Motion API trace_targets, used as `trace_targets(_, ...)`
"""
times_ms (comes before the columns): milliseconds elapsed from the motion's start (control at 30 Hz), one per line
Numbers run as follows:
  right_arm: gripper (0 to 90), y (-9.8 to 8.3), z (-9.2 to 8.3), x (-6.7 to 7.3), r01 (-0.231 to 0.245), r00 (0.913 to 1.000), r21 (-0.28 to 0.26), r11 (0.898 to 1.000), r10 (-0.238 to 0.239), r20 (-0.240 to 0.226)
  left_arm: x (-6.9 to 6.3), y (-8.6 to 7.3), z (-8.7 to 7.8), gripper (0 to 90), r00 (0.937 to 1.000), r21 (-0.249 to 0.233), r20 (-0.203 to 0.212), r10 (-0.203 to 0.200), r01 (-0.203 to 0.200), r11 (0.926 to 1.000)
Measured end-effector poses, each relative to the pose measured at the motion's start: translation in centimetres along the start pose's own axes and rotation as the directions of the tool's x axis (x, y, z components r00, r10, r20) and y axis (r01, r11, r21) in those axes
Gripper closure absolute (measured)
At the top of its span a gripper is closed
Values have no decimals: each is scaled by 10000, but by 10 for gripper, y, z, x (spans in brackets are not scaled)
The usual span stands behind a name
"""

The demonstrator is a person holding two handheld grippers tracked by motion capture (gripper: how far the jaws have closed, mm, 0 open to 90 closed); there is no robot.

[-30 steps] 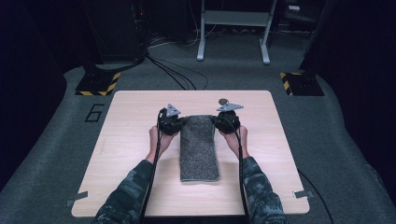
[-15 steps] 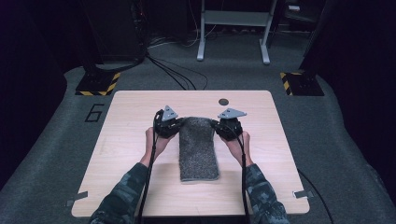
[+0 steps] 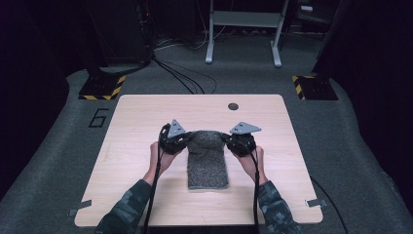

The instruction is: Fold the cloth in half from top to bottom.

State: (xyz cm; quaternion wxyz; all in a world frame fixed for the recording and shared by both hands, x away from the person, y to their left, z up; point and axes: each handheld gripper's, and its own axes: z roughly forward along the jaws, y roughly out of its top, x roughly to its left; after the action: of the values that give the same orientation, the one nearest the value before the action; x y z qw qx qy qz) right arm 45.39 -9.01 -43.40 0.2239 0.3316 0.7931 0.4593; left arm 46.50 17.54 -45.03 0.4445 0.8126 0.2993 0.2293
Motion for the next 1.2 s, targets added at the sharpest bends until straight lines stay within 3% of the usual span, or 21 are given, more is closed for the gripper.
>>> trace_targets(433, 879, -23, -15, 19, 263, 9995, 182, 9995, -259, -202, -25, -16, -14, 824, 9994, 381, 237, -247, 237, 9990)
trace_targets(867, 875, -53, -23, 30, 183, 9990, 622, 9979, -157, -413, -46, -35, -14, 816, 9972, 909, 654, -361, 300, 9954)
trace_targets(1033, 873, -62, -24, 33, 97, 9990, 749, 9971, -64, -450, -51, -41, -13, 792, 9944, 1098, 929, -500, 397, 9932)
trace_targets(1200, 857, -77, -28, 40, 16, 9981, 989, 9951, 45, -616, -56, -50, -16, 694, 9911, 1329, 1133, -694, 541, 9897)
